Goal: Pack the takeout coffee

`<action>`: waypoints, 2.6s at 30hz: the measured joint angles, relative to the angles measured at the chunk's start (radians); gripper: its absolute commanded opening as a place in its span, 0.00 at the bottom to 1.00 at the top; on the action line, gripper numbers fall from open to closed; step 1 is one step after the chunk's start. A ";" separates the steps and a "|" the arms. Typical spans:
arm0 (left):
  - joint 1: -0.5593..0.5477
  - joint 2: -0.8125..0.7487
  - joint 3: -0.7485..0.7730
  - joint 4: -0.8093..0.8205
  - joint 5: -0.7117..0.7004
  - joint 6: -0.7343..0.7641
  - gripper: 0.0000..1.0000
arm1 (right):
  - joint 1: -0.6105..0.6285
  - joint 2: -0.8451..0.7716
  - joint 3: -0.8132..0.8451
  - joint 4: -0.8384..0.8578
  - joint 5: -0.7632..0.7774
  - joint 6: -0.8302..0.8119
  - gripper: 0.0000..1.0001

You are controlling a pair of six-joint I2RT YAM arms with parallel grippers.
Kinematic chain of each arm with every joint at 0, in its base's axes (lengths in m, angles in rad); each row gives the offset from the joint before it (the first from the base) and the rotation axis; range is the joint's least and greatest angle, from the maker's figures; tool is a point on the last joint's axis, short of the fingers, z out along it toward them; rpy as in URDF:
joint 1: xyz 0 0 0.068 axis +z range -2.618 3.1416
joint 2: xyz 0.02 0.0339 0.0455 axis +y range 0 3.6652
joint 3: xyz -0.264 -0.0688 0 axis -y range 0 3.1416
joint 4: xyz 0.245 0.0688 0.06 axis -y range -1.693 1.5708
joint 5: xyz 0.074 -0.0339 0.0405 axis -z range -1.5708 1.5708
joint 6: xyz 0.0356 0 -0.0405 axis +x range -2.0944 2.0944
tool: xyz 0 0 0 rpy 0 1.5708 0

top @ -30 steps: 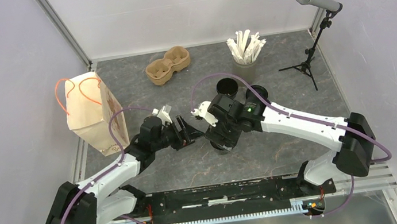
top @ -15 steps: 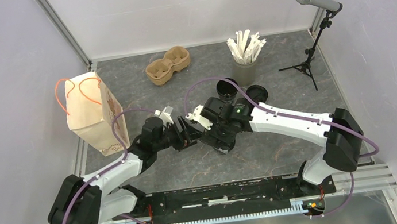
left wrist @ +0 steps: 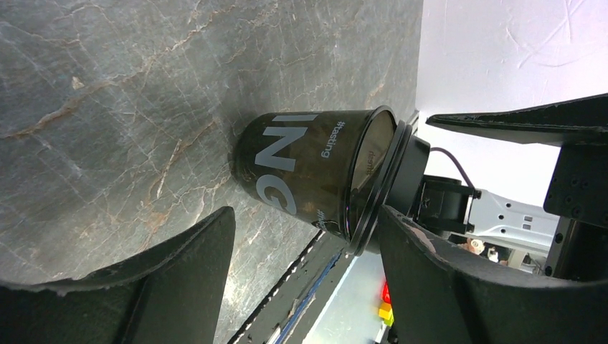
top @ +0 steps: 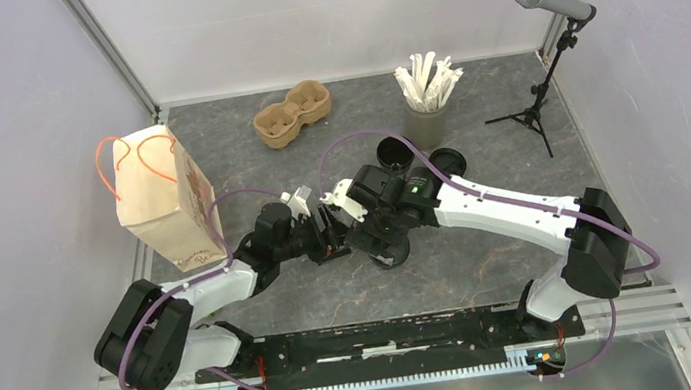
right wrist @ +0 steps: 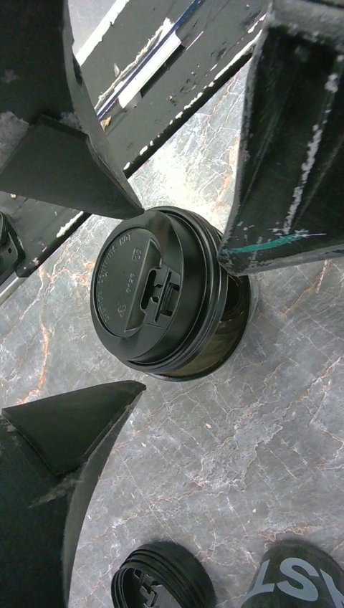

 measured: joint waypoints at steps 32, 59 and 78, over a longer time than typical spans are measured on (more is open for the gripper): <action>-0.061 -0.089 0.077 -0.086 -0.016 0.184 1.00 | -0.059 -0.352 -0.264 0.176 0.045 0.063 0.86; -0.159 0.076 0.232 -0.217 -0.177 0.385 0.86 | -0.265 -0.578 -0.635 0.652 -0.186 0.150 0.78; -0.159 0.119 0.276 -0.222 -0.194 0.397 0.84 | -0.332 -0.475 -0.655 0.748 -0.278 0.074 0.70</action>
